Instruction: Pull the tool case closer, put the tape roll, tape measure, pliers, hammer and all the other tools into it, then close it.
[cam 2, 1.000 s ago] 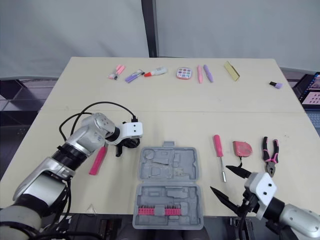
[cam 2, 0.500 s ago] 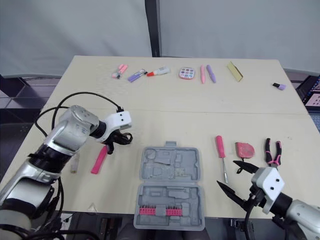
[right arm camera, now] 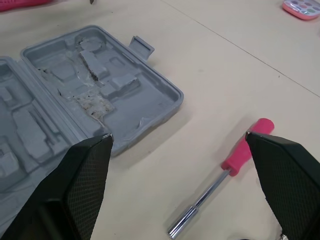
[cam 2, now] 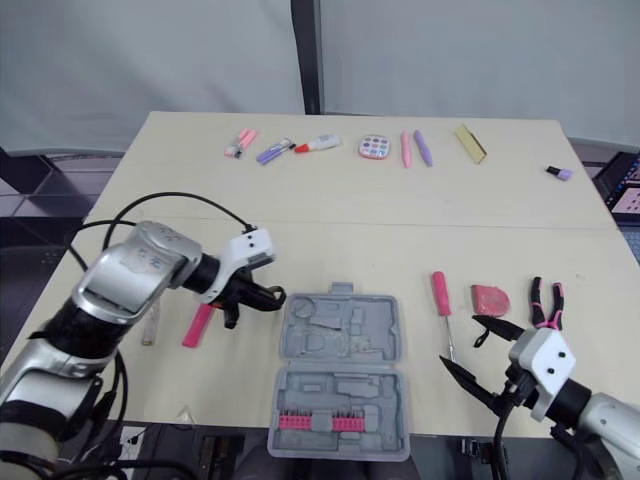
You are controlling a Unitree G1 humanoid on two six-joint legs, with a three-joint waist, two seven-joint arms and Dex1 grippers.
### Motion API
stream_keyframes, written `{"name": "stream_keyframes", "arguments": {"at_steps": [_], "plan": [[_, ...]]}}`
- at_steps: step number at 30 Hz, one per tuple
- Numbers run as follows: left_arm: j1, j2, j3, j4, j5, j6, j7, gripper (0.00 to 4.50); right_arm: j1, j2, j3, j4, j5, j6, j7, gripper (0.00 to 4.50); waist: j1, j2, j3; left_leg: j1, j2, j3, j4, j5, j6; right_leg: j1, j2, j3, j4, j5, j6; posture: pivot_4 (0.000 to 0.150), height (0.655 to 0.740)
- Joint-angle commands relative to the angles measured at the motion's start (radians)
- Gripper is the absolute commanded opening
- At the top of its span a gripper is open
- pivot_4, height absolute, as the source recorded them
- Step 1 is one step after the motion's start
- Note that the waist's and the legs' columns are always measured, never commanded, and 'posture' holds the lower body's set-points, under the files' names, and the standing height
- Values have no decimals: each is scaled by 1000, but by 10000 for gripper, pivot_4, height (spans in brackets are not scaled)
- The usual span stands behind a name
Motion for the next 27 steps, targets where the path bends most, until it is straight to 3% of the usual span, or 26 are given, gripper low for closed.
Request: {"name": "stream_keyframes", "arguments": {"at_steps": [1, 11, 27], "plan": [[-4, 9, -1, 8, -31, -29, 25, 624, 9, 15, -6, -24, 0, -15, -19, 45000, 0, 0, 0, 0, 0, 0, 0, 0, 0, 0, 0, 0, 0, 0, 0, 1500, 7134], [-34, -25, 11, 118, -125, -58, 28, 624, 26, 77, 25, -45, -38, -38, -65, 45000, 2, 0, 0, 0, 0, 0, 0, 0, 0, 0, 0, 0, 0, 0, 0, 1500, 7134], [-48, -73, -99, 283, -89, -210, 59, 624, 118, 153, 59, -96, -78, -86, -131, 45000, 4, 0, 0, 1, 0, 0, 0, 0, 0, 0, 0, 0, 0, 0, 0, 1500, 7134]]}}
